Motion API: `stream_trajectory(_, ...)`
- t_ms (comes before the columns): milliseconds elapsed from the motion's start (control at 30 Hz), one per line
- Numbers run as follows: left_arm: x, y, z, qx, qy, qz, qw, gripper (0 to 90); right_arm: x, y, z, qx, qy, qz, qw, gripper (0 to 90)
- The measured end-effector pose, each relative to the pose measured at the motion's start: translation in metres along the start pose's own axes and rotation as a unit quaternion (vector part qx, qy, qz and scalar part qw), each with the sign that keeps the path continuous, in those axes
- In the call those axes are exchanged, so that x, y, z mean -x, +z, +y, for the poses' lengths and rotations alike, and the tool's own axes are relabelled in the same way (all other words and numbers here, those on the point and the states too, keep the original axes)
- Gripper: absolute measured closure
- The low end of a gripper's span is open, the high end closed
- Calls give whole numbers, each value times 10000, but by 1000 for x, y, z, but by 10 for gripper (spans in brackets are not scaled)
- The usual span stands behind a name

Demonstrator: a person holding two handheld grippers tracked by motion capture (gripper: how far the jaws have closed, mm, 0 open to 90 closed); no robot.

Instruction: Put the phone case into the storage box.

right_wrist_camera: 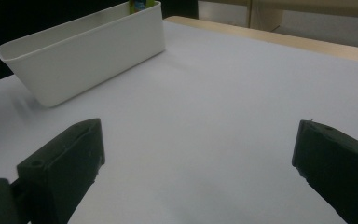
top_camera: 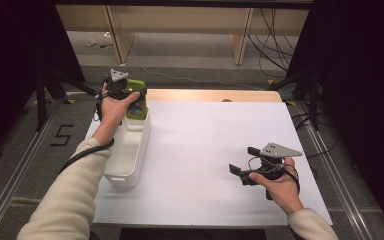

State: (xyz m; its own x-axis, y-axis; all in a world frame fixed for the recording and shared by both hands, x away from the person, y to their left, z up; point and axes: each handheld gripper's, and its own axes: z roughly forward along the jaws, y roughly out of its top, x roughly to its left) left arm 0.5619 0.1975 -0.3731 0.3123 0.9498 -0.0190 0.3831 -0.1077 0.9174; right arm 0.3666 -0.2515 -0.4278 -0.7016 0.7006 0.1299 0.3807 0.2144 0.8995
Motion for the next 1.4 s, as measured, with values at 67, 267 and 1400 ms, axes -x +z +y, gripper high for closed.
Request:
stream_trajectory(67, 0, 1, 0, -2, 8, -7, 10000, 159, 0, 0, 0, -13, -3, 2, 10000, 33)
stream_trajectory(267, 0, 2, -2, -25, -2, 19, 10000, 158, 0, 0, 0, -10, -1, 7, 10000, 33)
stream_trajectory(1400, -3, 8, -6, -95, -31, 43, 9999, 157, 0, 0, 0, -3, 5, 16, 10000, 35)
